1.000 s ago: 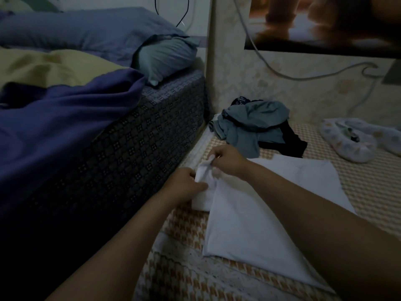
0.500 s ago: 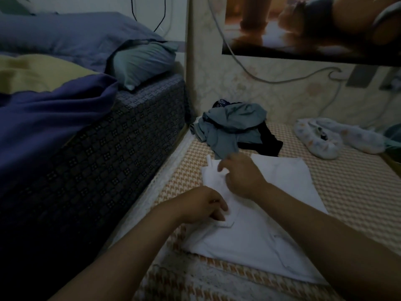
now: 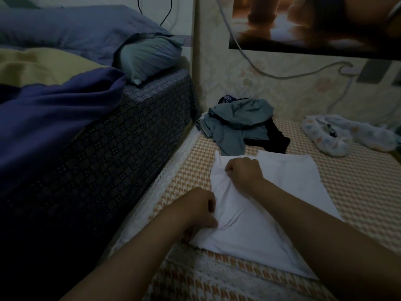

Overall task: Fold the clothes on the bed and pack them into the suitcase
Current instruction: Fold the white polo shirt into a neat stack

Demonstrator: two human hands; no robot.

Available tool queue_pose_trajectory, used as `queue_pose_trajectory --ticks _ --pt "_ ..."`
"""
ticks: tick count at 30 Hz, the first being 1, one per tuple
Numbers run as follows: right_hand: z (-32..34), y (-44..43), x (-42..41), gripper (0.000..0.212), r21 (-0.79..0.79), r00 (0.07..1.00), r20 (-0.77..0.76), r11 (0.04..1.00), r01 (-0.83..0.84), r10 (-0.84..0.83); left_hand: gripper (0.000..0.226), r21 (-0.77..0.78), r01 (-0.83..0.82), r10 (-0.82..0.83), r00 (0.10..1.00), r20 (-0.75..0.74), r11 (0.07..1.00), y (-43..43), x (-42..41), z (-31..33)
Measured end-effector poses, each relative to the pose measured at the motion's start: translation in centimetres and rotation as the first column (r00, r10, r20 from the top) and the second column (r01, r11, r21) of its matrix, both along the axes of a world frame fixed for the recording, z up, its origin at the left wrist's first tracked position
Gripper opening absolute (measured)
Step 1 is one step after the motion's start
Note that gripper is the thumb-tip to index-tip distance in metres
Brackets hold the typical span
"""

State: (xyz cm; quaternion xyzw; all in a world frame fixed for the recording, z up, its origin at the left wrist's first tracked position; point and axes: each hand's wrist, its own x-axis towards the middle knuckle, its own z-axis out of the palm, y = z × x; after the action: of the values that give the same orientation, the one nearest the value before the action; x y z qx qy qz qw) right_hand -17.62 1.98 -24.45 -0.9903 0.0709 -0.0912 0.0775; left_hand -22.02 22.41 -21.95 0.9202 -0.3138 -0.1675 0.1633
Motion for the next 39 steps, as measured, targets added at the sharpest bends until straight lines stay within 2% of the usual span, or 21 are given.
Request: queue_pose_trajectory --ticks 1,2,4,5,7,9,11,13,17,20,24,25,26,27,29,30,32,34,35,37,39 --pt "0.1 0.0 0.0 0.022 -0.106 0.999 -0.037 0.994 0.002 -0.006 0.025 0.002 -0.011 0.011 1.000 -0.017 1.000 0.0 0.1 0.1" --pt "0.1 0.2 0.2 0.025 -0.185 0.999 -0.002 0.982 -0.042 0.042 0.021 -0.012 -0.034 0.033 0.999 -0.027 0.999 0.0 0.1 0.3" --pt "0.3 0.6 0.7 0.047 -0.240 0.936 0.148 0.930 -0.279 0.319 0.028 -0.073 -0.098 0.095 0.995 -0.035 0.993 0.0 0.3 0.5" --pt "0.5 1.0 0.9 0.059 -0.239 0.869 0.118 0.863 -0.444 0.480 0.029 -0.089 -0.124 0.123 0.992 -0.024 0.988 0.0 0.5 0.4" --pt "1.4 2.3 0.8 0.063 -0.184 0.756 -0.123 0.733 -0.654 0.643 0.031 -0.090 -0.163 0.162 0.987 -0.017 0.983 0.0 0.5 0.3" --pt "1.9 3.2 0.5 0.052 -0.169 0.723 -0.309 0.713 -0.681 0.618 0.043 -0.083 -0.179 0.175 0.983 -0.045 0.980 -0.1 0.4 0.3" --pt "2.0 2.8 0.5 0.041 -0.213 0.752 -0.305 0.728 -0.652 0.584 0.048 -0.033 -0.168 0.165 0.984 -0.069 0.985 -0.6 0.2 0.6" --pt "2.5 1.8 0.0 0.027 -0.183 0.802 -0.270 0.789 -0.586 0.533 0.049 0.032 -0.158 0.160 0.983 -0.088 0.987 -1.3 -0.1 1.0" --pt "3.6 -2.1 -2.3 0.014 -0.090 0.867 -0.021 0.863 -0.497 0.497 0.052 0.142 -0.085 0.094 0.994 -0.054 0.986 -3.6 -0.6 2.7" --pt "4.3 -6.1 -4.4 0.014 -0.083 0.862 0.163 0.877 -0.473 0.480 0.038 0.039 -0.030 0.032 0.999 -0.034 0.999 -6.3 -1.1 4.8" --pt "6.0 -11.5 -8.2 0.019 -0.016 0.914 0.287 0.955 -0.295 0.287 0.029 -0.149 0.099 -0.098 0.995 0.018 0.984 -11.4 -2.9 6.9" --pt "6.1 -12.7 -9.2 0.022 0.019 0.925 0.293 0.966 -0.259 0.242 0.032 -0.178 0.146 -0.157 0.986 -0.051 0.973 -12.7 -3.9 7.3" --pt "6.1 -13.7 -10.0 0.025 0.037 0.950 0.247 0.977 -0.208 0.193 0.041 -0.204 0.158 -0.201 0.956 -0.215 0.966 -13.7 -4.9 7.5" --pt "5.7 -15.1 -11.0 0.026 0.036 0.983 0.131 0.991 -0.130 0.125 0.050 -0.194 0.165 -0.234 0.874 -0.426 0.967 -14.8 -6.0 7.6" --pt "4.0 -17.5 -13.3 0.023 0.058 0.987 -0.157 0.998 -0.026 0.035 0.054 -0.043 0.321 -0.267 0.698 -0.665 0.946 -16.1 -7.7 7.1" --pt "2.8 -18.5 -14.4 0.027 0.094 0.982 -0.187 0.995 -0.017 0.035 0.054 0.033 0.400 -0.264 0.661 -0.702 0.916 -16.5 -8.0 6.6" --pt "1.3 -19.8 -16.2 0.032 0.172 0.994 -0.108 0.985 0.017 0.002 0.057 0.059 0.431 -0.303 0.718 -0.626 0.900 -17.1 -7.9 5.5" --pt "1.6 -19.4 -17.2 0.026 0.263 0.992 0.040 0.959 0.103 -0.117 0.049 -0.045 0.390 -0.378 0.851 -0.365 0.920 -17.5 -7.2 4.5" --pt "1.8 -19.1 -17.4 0.023 0.336 0.979 0.055 0.927 0.168 -0.197 0.044 -0.082 0.396 -0.404 0.892 -0.200 0.915 -17.6 -6.9 4.0" --pt "2.4 -17.9 -17.6 0.023 0.408 0.965 -0.060 0.876 0.256 -0.254 0.043 -0.062 0.468 -0.467 0.884 0.040 0.881 -17.4 -6.7 2.6" --pt "2.9 -16.4 -18.1 0.037 0.341 0.954 -0.200 0.897 0.281 -0.223 0.060 0.078 0.538 -0.544 0.831 0.116 0.839 -17.0 -7.3 1.2"
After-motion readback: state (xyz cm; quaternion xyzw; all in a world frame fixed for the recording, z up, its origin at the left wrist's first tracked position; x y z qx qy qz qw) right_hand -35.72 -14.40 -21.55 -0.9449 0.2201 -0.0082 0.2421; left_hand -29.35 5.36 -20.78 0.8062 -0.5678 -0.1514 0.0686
